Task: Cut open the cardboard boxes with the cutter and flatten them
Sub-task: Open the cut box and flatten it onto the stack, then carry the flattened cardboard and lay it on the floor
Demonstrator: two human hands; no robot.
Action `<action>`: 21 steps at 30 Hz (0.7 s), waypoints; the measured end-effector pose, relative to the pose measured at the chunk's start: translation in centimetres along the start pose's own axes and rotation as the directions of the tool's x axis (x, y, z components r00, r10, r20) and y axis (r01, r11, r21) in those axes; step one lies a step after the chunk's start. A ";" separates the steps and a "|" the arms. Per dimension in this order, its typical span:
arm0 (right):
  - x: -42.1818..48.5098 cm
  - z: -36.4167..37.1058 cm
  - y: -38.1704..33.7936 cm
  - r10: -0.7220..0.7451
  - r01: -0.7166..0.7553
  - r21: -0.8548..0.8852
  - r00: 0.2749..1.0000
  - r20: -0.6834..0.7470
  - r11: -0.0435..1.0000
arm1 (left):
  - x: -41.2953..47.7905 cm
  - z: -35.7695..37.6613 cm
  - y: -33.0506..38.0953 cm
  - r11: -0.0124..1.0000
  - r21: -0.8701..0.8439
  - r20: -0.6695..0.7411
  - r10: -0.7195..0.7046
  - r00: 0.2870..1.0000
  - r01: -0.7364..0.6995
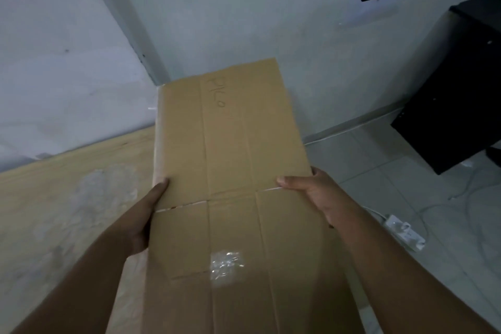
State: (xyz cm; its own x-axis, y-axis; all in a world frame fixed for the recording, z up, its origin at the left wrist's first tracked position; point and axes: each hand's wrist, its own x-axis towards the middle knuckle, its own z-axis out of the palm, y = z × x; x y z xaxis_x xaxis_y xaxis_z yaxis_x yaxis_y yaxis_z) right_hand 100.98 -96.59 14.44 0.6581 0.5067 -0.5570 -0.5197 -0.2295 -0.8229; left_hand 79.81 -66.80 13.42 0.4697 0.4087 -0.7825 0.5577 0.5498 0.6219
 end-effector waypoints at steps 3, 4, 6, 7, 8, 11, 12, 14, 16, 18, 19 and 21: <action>0.3 -0.4 0.4 0.019 -0.019 -0.021 1.000 0.005 1.000 | -0.9 1.4 0.5 1.000 0.000 0.001 0.030 1.000 -0.030; 0.3 -0.4 0.3 0.017 -0.017 -0.046 1.000 0.004 0.999 | -1.2 1.6 0.6 0.999 -0.019 0.005 0.041 0.999 -0.041; 0.6 -0.6 0.3 0.020 -0.019 -0.078 1.000 0.007 0.997 | -1.6 1.8 0.4 0.998 -0.040 0.021 0.049 0.999 -0.048; 0.7 -0.6 0.3 0.022 -0.021 -0.096 1.000 0.017 0.995 | -2.0 1.8 0.2 0.997 -0.060 0.026 0.046 0.999 -0.044; 0.9 -0.6 0.3 0.032 -0.029 -0.115 0.999 0.020 0.993 | -2.4 1.9 0.0 0.995 -0.084 0.029 0.047 0.998 -0.045; 1.5 -0.1 0.5 0.095 -0.090 -0.154 0.995 0.031 0.984 | -3.5 1.9 -0.2 0.990 -0.131 0.059 0.054 0.997 -0.046; 1.6 0.3 0.4 0.122 -0.115 -0.169 0.992 0.035 0.979 | -3.9 1.7 -0.2 0.988 -0.144 0.051 0.057 0.997 -0.049; 1.7 1.3 0.0 0.178 -0.167 -0.217 0.984 0.032 0.962 | -4.7 1.1 -0.1 0.984 -0.158 0.022 0.083 0.996 -0.078; 1.4 2.6 -0.6 0.190 -0.173 -0.264 0.981 0.038 0.949 | -5.6 0.2 0.0 0.980 -0.158 -0.009 0.117 0.993 -0.117; 0.6 4.1 -1.3 0.167 -0.150 -0.287 0.985 0.037 0.946 | -6.6 -1.2 0.0 0.974 -0.164 -0.034 0.151 0.988 -0.155; 0.1 5.0 -1.6 0.143 -0.124 -0.290 0.989 0.046 0.949 | -7.2 -1.9 0.0 0.970 -0.171 -0.042 0.170 0.985 -0.175; -1.0 6.9 -2.4 0.080 -0.061 -0.302 0.996 0.051 0.951 | -8.6 -3.5 -0.1 0.959 -0.190 -0.059 0.204 0.977 -0.211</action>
State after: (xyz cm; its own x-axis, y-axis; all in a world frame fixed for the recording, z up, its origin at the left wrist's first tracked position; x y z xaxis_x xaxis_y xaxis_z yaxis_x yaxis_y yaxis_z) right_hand 97.85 -90.82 17.70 0.5860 0.5285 -0.6143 -0.3698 -0.5002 -0.7830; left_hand 73.37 -67.79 19.99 0.5326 0.5541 -0.6398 0.3053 0.5792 0.7558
